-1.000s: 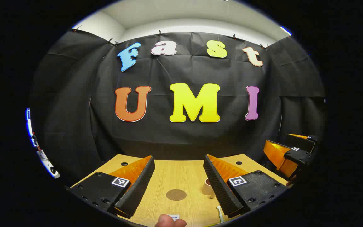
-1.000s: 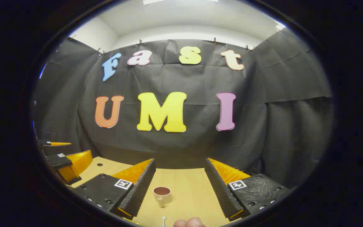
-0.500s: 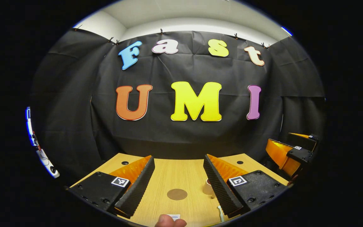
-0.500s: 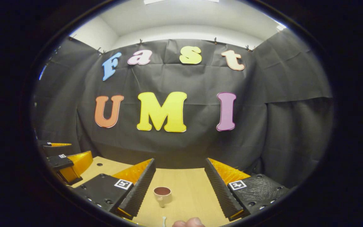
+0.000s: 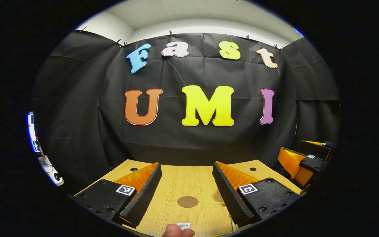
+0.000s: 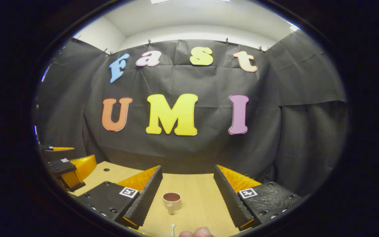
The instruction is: Put the toothbrush and toothpaste on the desktop into the cup, then pick up the cup and place it on the coaster on the desktop.
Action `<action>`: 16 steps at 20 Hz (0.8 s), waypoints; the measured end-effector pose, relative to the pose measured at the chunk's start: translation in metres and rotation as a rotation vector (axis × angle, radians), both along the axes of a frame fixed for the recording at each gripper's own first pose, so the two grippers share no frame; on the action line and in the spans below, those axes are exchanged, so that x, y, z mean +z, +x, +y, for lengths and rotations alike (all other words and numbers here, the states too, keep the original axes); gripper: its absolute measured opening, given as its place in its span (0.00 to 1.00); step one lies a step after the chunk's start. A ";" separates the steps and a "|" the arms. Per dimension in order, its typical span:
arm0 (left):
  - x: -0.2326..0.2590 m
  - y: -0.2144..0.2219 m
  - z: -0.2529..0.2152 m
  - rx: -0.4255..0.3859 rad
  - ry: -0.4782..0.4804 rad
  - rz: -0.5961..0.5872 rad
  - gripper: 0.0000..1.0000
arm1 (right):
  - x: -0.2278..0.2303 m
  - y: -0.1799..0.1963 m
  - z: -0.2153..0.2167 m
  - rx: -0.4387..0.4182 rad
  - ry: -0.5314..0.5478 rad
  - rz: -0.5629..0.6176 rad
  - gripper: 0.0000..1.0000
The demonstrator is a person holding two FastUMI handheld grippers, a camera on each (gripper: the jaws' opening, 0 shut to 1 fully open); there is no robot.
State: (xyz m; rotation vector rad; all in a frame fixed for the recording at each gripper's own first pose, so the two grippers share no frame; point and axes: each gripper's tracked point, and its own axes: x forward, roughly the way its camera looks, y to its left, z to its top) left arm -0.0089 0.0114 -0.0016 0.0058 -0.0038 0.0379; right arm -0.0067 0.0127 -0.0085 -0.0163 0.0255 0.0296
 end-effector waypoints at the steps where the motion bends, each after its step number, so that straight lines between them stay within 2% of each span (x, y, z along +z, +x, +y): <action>1: 0.001 0.000 0.000 0.000 0.006 -0.008 0.99 | 0.000 0.000 -0.002 0.000 -0.002 0.000 0.95; 12: -0.018 -0.002 -0.002 0.001 0.011 0.044 0.98 | -0.024 -0.001 -0.003 0.006 -0.014 0.060 0.95; 16: -0.042 0.001 -0.001 -0.005 0.013 0.106 0.98 | -0.045 0.002 -0.005 0.004 -0.034 0.110 0.95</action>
